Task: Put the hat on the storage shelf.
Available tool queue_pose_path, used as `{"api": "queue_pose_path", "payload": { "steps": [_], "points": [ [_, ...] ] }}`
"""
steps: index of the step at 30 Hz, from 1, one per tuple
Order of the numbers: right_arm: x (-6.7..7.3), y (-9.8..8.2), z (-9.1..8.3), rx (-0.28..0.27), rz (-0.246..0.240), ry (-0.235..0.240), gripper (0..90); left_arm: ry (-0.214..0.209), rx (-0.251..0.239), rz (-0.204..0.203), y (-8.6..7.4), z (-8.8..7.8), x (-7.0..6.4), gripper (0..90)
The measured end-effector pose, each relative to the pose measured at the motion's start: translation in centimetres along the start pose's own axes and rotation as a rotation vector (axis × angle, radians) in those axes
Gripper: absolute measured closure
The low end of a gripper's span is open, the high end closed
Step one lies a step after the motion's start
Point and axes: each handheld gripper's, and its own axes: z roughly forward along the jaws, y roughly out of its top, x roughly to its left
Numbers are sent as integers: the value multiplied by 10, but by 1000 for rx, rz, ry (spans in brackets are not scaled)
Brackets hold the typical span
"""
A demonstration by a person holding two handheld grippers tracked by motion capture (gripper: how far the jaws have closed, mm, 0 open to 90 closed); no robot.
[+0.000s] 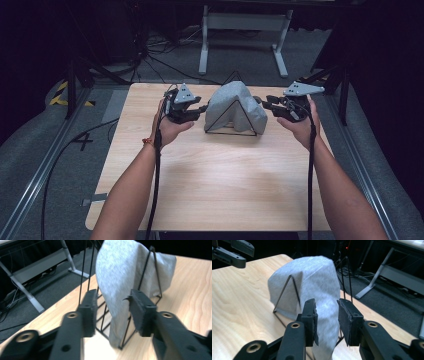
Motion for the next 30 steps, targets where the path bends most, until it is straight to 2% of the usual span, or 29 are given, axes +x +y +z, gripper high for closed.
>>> {"api": "queue_pose_path", "payload": {
  "steps": [2,3,6,7,8,13,16,18,20,25,29,30],
  "points": [
    [2,-5,-5,8,-2,6,655,5,16,16,-5,-6,-4,524],
    [4,-9,-11,18,-17,-2,613,3,27,16,-8,-9,-6,478],
    [5,-14,-16,25,-14,3,580,1,56,35,-18,-19,-14,440],
    [6,-18,-20,32,-21,2,554,-4,55,21,-22,-22,-16,423],
    [6,-22,-24,47,-29,0,535,-9,59,25,-25,-25,-17,399],
    [8,-44,-41,72,-32,-25,478,-1,137,44,-47,-40,-26,309],
    [9,-59,-49,91,-26,-24,451,6,173,54,-62,-49,-31,284],
    [13,-76,-57,123,-24,-44,433,13,194,46,-71,-54,-33,262],
    [13,-81,-59,128,-21,-43,430,8,209,47,-81,-58,-36,254],
    [18,-109,-71,175,-21,-55,397,0,276,50,-109,-68,-42,223],
    [19,-132,-81,196,8,-63,389,11,341,64,-130,-75,-44,211],
    [19,-143,-85,212,27,-65,383,11,344,57,-134,-76,-45,208]
  ]
}}
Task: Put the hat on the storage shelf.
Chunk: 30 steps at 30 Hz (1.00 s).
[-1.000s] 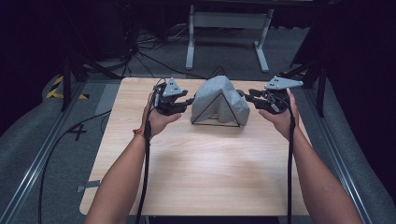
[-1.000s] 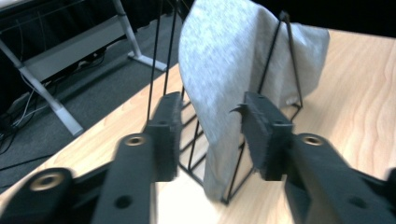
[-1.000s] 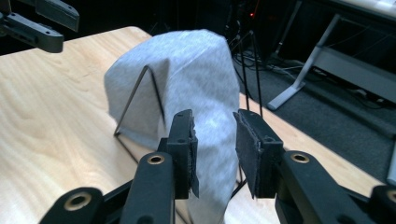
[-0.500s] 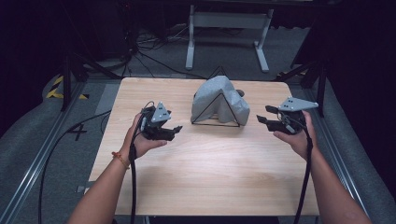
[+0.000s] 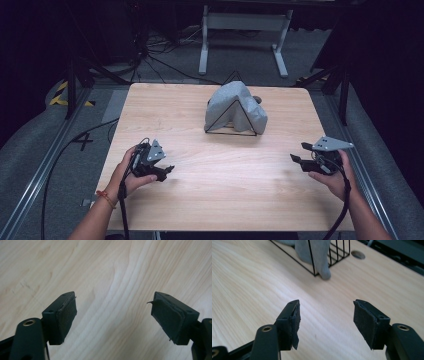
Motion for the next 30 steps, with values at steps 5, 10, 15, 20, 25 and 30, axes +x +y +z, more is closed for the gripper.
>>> {"api": "queue_pose_path", "payload": {
  "steps": [5,10,15,20,25,30],
  "points": [
    [-2,-21,-2,22,46,6,360,-28,28,-14,-22,-1,-4,208],
    [-3,-50,-1,46,117,20,333,-87,47,-30,-37,0,-7,196],
    [1,-69,0,80,141,14,306,-143,5,-113,-53,0,-6,186],
    [5,-82,2,89,165,15,262,-163,-46,-158,-64,0,-5,159],
    [5,-86,2,70,189,22,244,-151,-47,-176,-63,0,-7,150],
    [5,-86,2,70,188,23,226,-148,-47,-180,-64,0,-8,149]
  ]
}}
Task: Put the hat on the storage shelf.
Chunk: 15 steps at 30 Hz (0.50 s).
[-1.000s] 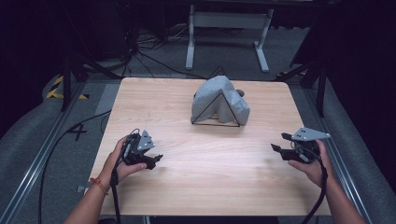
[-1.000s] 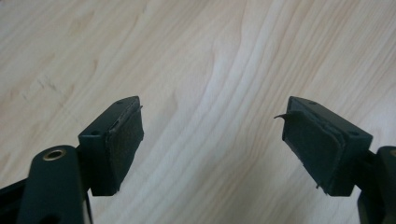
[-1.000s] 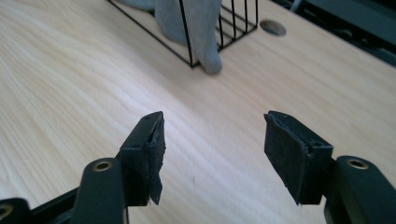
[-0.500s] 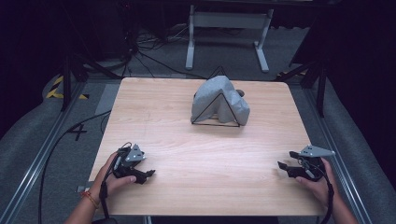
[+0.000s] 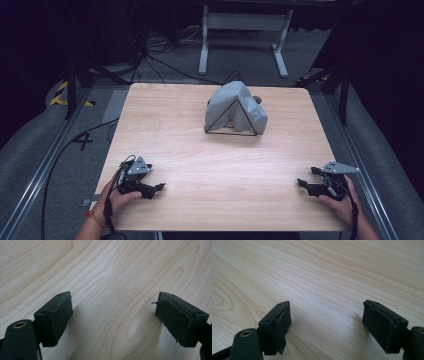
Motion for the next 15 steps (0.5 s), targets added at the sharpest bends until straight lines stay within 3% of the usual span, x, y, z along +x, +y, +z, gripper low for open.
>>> {"api": "queue_pose_path", "payload": {
  "steps": [15],
  "points": [
    [0,1,1,9,9,-8,193,14,1,-11,-1,-1,0,150]
  ]
}}
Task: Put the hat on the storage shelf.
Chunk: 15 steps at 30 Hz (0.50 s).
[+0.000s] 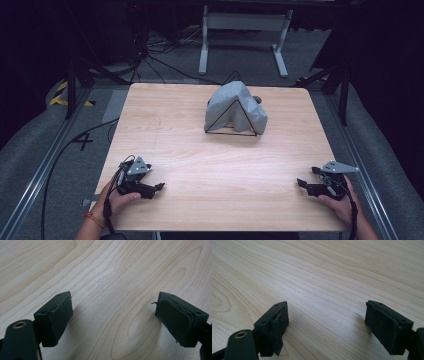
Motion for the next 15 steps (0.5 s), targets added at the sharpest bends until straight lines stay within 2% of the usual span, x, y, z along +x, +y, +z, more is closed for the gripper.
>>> {"api": "queue_pose_path", "payload": {
  "steps": [15],
  "points": [
    [-1,0,1,0,1,1,182,8,1,-5,0,0,1,150]
  ]
}}
